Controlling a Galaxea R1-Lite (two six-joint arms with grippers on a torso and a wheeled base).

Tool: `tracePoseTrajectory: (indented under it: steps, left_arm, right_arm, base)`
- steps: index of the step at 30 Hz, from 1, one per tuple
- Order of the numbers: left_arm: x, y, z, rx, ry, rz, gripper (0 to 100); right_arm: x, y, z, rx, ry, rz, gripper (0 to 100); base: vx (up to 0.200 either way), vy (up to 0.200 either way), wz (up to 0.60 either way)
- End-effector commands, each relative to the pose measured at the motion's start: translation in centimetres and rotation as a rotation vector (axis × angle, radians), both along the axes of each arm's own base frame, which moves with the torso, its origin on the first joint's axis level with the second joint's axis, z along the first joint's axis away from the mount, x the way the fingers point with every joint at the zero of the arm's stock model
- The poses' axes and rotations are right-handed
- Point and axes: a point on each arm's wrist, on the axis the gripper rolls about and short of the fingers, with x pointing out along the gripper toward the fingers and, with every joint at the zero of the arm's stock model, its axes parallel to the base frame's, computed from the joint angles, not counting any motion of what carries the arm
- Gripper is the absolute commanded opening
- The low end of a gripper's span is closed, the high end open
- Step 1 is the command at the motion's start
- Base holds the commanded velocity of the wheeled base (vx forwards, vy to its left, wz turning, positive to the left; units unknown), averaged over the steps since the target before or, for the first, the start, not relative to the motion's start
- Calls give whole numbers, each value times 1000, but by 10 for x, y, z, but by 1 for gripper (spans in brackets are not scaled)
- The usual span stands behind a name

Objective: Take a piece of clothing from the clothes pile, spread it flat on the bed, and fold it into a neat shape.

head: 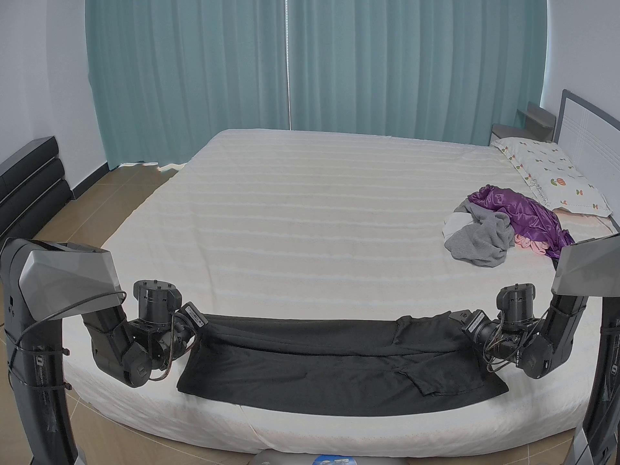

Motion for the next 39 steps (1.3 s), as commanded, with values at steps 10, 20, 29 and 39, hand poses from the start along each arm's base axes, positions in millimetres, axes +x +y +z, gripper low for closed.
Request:
tracePoseTrajectory:
  steps: [10,20,29,39]
  left_arm:
    - [-2,-1,0,2,2,-2,0]
    - [5,0,4,2,-19,0,0]
    - [50,12,26,6,-99,43,0]
    - [87,17,32,-6,-163,63,0]
  right_arm:
    - [-10,-2,-1,-16,28,-5,0]
    - [-1,-5,12,-6,-37,-19,0]
    - [36,-13,32,12,-183,-62,0]
    - [64,-16,42,21,-255,-77,0]
  base:
    - [0,0,0]
    - [0,0,0]
    - [0,0,0]
    - [0,0,0]
